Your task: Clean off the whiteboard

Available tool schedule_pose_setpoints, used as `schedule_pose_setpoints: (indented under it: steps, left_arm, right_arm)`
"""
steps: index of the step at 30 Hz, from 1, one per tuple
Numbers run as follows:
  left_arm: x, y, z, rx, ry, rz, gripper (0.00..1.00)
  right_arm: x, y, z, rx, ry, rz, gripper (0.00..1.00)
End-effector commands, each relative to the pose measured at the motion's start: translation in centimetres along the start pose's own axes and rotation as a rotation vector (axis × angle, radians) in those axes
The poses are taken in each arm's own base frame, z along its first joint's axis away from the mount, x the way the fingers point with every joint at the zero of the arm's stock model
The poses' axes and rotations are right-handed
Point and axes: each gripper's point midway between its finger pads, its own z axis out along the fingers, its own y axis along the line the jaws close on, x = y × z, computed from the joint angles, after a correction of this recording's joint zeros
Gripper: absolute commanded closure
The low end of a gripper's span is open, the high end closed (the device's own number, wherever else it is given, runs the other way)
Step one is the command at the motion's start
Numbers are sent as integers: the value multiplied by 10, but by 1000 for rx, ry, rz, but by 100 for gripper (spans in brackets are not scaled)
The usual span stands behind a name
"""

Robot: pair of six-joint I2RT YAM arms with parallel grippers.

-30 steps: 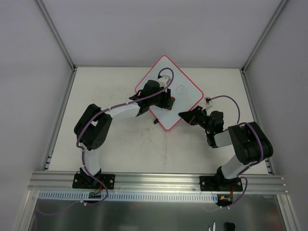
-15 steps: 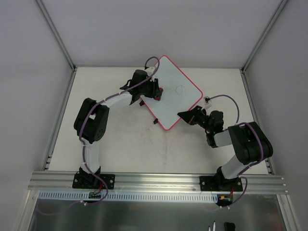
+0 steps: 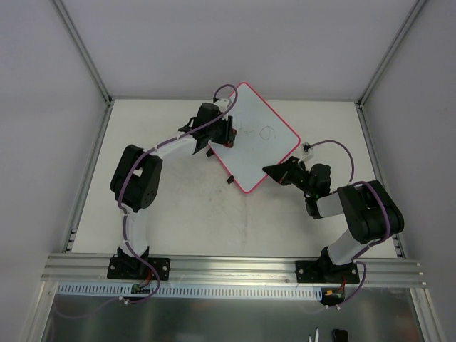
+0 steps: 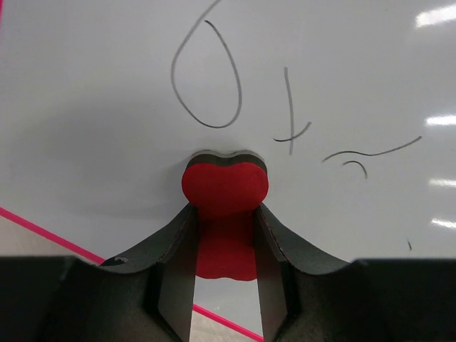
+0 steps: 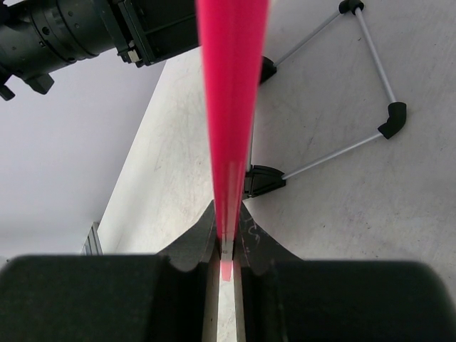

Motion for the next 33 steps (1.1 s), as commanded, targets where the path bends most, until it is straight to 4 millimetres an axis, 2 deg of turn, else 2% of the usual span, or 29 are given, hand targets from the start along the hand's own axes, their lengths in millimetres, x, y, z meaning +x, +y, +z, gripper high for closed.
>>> schedule_pose_setpoints:
  steps: [1,3,4,6,7,11,15,21,22,25,30,32,33]
  left_arm:
    - [11,-42,-8,31,7,88,68]
    - [13,-50,-9,27,-9,83,68]
    - [23,-56,-10,32,6,80,68]
    - [25,-64,-12,44,-6,52,69]
    - [37,-64,-12,45,7,46,69]
    - [49,-87,-19,87,-1,35,68]
    - [64,-101,-21,95,3,50,69]
    - [87,-100,-22,89,28,39,69]
    - [96,-98,-23,82,43,38,69]
    - [105,-92,-26,65,48,31,68]
    - [98,-91,-24,56,29,59,68]
    - [86,-95,-22,59,21,71,68]
    - [68,-97,-21,44,-16,89,68]
  right_arm:
    - [-40,61,5,-243,-132,-211,100]
    - [-40,61,5,-242,-133,-210,100]
    - [-40,61,5,-243,-132,-211,100]
    - [-40,62,5,-243,-134,-211,100]
    - [-40,61,5,-243,-132,-211,100]
    - [-39,61,5,-244,-130,-210,100]
    - [-39,62,5,-245,-130,-211,100]
    - [-38,63,5,-248,-128,-211,100]
    - [-38,63,5,-249,-129,-211,100]
    - [-39,63,5,-247,-132,-214,100]
    - [-39,63,5,-247,-130,-213,100]
    - [-39,64,5,-250,-131,-215,100]
    - [-39,64,5,-250,-130,-213,100]
